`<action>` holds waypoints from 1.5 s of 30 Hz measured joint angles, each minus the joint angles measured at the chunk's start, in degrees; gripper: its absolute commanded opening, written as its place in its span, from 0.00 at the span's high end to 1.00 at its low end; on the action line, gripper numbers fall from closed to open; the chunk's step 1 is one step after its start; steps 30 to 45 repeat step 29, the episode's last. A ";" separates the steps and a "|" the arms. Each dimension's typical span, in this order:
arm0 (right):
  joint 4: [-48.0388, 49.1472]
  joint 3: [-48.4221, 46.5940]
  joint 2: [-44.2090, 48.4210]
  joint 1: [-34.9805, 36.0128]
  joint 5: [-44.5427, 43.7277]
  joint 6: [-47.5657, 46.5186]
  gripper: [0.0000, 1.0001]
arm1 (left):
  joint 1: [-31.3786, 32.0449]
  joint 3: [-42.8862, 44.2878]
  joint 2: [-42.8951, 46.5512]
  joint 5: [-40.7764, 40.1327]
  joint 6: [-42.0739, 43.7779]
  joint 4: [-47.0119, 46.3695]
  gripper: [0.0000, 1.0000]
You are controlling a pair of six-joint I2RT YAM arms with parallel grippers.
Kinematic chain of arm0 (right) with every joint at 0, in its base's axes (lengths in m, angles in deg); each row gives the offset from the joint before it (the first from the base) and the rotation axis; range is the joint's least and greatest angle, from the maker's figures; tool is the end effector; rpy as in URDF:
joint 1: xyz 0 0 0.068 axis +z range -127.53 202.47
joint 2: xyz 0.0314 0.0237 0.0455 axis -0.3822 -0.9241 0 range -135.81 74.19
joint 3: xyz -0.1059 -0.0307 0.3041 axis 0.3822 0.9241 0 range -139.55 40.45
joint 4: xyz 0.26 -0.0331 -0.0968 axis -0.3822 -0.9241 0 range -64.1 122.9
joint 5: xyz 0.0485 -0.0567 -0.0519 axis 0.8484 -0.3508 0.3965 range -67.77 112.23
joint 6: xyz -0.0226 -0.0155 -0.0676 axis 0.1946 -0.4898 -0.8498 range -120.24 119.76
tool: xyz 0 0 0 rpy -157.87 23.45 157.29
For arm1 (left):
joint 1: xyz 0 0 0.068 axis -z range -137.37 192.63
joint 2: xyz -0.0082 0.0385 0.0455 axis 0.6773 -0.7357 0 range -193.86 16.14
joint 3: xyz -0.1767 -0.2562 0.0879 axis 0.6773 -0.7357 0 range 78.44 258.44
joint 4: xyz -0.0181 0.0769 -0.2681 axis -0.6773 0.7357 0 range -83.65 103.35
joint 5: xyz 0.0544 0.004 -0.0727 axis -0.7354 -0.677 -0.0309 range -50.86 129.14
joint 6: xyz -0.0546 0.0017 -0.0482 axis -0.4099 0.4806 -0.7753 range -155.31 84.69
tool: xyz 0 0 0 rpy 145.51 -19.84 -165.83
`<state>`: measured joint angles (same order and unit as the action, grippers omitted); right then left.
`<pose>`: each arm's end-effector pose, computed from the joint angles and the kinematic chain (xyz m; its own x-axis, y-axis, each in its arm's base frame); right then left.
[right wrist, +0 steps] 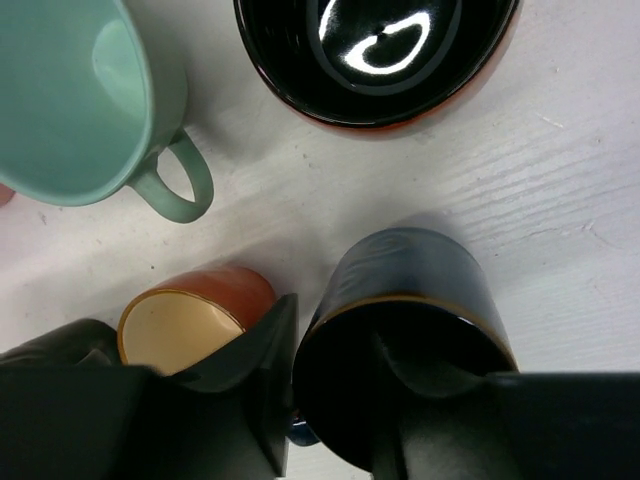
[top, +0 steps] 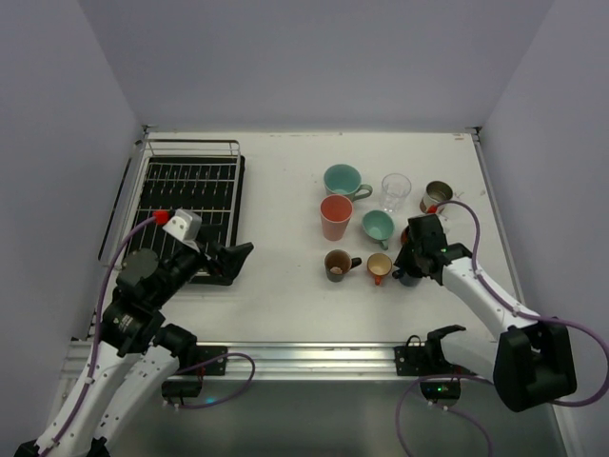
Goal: Unload the cups from the dish rack
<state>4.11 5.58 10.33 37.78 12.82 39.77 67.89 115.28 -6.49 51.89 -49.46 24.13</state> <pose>0.2071 0.0464 0.2084 -0.7385 0.4554 -0.4973 0.3894 0.8901 0.2369 0.0870 -0.0558 0.3499 -0.2051 -0.1669 -0.9644 0.5830 0.7706 -0.2574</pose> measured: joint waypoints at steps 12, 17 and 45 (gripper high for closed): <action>-3.52 -2.69 16.50 0.00 0.22 -1.60 0.01 | 0.00 0.00 0.52 -1.90 -0.15 0.35 0.00; -2.47 -7.13 33.70 0.00 3.48 -4.48 0.01 | 0.00 0.00 0.48 -2.80 -0.09 0.76 0.00; 4.61 -17.38 63.19 0.00 7.48 -13.31 0.01 | 0.00 14.43 -2.78 -10.05 -0.46 2.08 0.00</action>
